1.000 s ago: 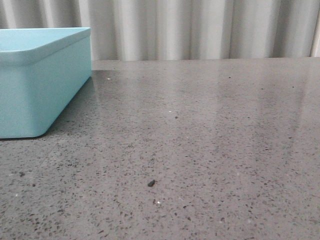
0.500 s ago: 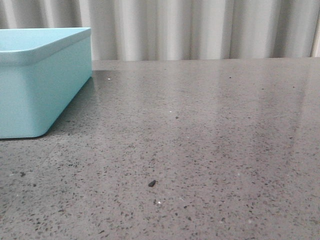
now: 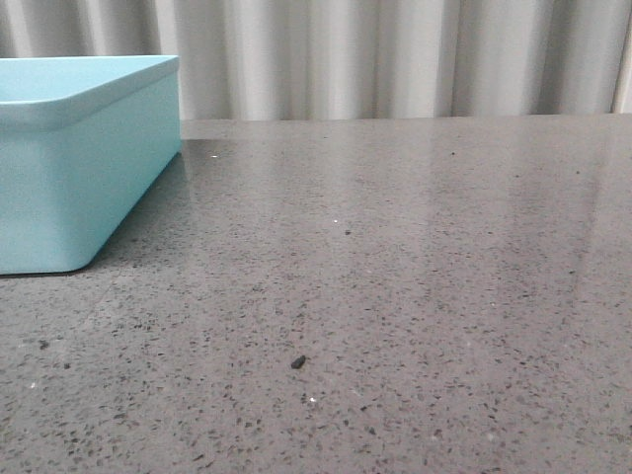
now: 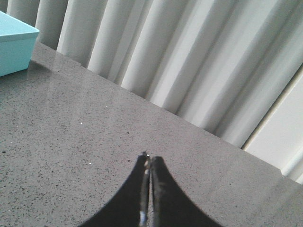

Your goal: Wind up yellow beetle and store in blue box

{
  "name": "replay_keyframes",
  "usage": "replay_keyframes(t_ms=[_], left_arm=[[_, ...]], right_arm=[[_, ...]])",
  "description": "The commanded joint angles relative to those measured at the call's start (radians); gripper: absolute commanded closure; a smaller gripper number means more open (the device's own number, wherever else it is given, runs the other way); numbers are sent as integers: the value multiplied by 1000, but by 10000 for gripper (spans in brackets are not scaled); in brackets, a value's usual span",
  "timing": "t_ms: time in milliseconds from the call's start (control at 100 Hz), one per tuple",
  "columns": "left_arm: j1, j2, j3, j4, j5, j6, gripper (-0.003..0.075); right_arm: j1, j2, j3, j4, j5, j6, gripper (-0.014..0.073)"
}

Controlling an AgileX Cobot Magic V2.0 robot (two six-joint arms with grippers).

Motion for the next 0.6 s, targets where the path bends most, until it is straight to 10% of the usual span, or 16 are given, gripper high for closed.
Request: replay_keyframes(t_ms=[0,590], left_arm=[[-1,12,60,-33,-228,-12,741],[-1,12,171,-40,-407,-12,741]], right_arm=[[3,6,-26,0,-90,-5,635],[3,6,-26,0,-89,-5,635]])
